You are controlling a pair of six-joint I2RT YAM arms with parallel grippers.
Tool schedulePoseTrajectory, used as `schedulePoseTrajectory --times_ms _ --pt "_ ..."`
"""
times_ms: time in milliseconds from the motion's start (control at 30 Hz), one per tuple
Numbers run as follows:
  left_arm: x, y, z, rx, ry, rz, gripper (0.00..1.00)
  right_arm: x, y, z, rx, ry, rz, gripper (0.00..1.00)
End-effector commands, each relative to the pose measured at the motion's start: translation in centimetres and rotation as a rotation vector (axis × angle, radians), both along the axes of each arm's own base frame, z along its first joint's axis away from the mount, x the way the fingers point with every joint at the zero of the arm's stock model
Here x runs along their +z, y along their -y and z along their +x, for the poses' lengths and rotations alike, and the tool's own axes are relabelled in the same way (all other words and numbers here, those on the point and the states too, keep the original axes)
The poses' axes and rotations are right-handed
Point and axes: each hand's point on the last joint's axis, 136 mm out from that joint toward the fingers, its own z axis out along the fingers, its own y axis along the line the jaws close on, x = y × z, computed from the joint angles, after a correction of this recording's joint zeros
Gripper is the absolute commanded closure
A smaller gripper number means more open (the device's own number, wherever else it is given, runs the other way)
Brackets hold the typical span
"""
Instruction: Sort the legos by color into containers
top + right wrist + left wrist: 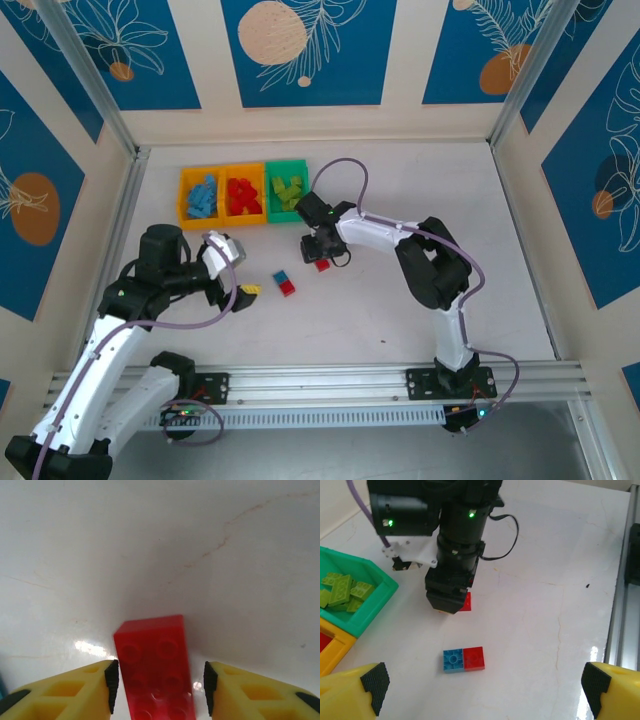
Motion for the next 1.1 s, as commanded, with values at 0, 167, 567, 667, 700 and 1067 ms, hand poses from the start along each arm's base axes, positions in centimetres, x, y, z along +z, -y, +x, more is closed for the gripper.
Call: schedulePoseTrajectory --times_ms 0,167,567,667,700,1067 --pt "-0.1 0.8 -1.6 -0.081 -0.029 -0.033 0.0 0.5 -0.2 0.2 0.011 0.004 -0.012 0.53" --pt "0.0 0.7 -1.5 -0.073 -0.019 -0.026 0.0 0.9 -0.2 0.1 0.031 0.007 -0.011 0.63" --pt "3.6 -1.7 3.9 0.327 0.001 -0.165 0.0 13.5 -4.2 3.8 0.019 0.288 0.288 0.66" --pt "4.7 -4.0 6.5 0.59 -0.081 -0.261 0.0 15.3 -6.4 6.1 0.028 0.344 0.373 0.66" --pt "4.8 -4.4 6.9 0.638 -0.109 -0.28 0.0 15.6 -7.4 7.0 0.034 0.36 0.396 0.66" --pt "2.4 -5.2 7.8 0.84 -0.377 -0.363 0.0 14.8 -16.5 14.7 0.141 0.452 0.508 0.64"
